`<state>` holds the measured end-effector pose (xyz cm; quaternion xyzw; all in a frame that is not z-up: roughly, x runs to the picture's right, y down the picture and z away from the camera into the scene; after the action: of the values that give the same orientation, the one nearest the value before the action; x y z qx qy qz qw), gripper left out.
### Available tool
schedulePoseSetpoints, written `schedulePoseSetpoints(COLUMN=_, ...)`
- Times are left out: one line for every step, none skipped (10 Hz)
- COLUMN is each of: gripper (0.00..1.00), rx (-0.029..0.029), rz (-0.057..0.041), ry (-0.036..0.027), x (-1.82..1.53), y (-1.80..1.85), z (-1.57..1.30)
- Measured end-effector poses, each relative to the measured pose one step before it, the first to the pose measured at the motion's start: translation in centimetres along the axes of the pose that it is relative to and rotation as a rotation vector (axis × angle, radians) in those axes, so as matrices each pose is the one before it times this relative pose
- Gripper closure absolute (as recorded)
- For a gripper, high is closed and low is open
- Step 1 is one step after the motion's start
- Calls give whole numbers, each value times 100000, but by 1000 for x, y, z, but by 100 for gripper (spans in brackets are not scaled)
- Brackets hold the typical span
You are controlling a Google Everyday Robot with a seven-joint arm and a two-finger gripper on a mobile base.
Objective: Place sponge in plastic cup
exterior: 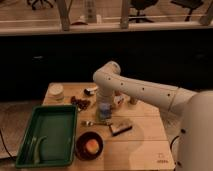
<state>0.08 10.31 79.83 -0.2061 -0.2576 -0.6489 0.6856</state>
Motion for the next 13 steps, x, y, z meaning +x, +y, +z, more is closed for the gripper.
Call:
schedulePoseSetpoints(gripper=20, rx=806, rz=-551, ry=726, x=-31, y=58, z=-183)
schedulePoseSetpoints(gripper=20, rx=409, rz=-41, ry=446, x=-15, y=182, z=-101)
schedulePoseSetpoints(gripper=20, rx=1, rz=-84, ry=-53, x=-19, y=-44, z=16)
schedulePoseSetpoints(gripper=20, rx=36, rz=-263, ry=-27, x=-4, y=-160, z=16)
schedulePoseSetpoints(gripper=20, rx=1, rz=116, ry=-12, x=-6, y=62, z=-8)
schedulePoseSetpoints(gripper=20, rx=-10, rz=49, ry=11, x=2, y=32, z=-4)
schedulePoseSetpoints(gripper=20, rx=4, rz=-41, ry=-1, x=2, y=-26, z=4)
schedulePoseSetpoints(gripper=20, rx=14, rz=-83, ry=0, x=1, y=-55, z=-1)
schedulePoseSetpoints(gripper=20, rx=29, rz=-15, ry=8, x=1, y=-16, z=-7)
schedulePoseSetpoints(gripper=20, rx=1, rz=-5, ry=-3, x=-1, y=-3, z=2)
schedulePoseSetpoints(gripper=20, rx=-11, rz=-5, ry=-16, x=-7, y=3, z=8)
schedulePoseSetpoints(gripper=20, rx=4, rz=6, ry=4, x=2, y=2, z=-4)
schedulePoseSetpoints(gripper=20, rx=3, rz=3, ry=2, x=0, y=-1, z=1)
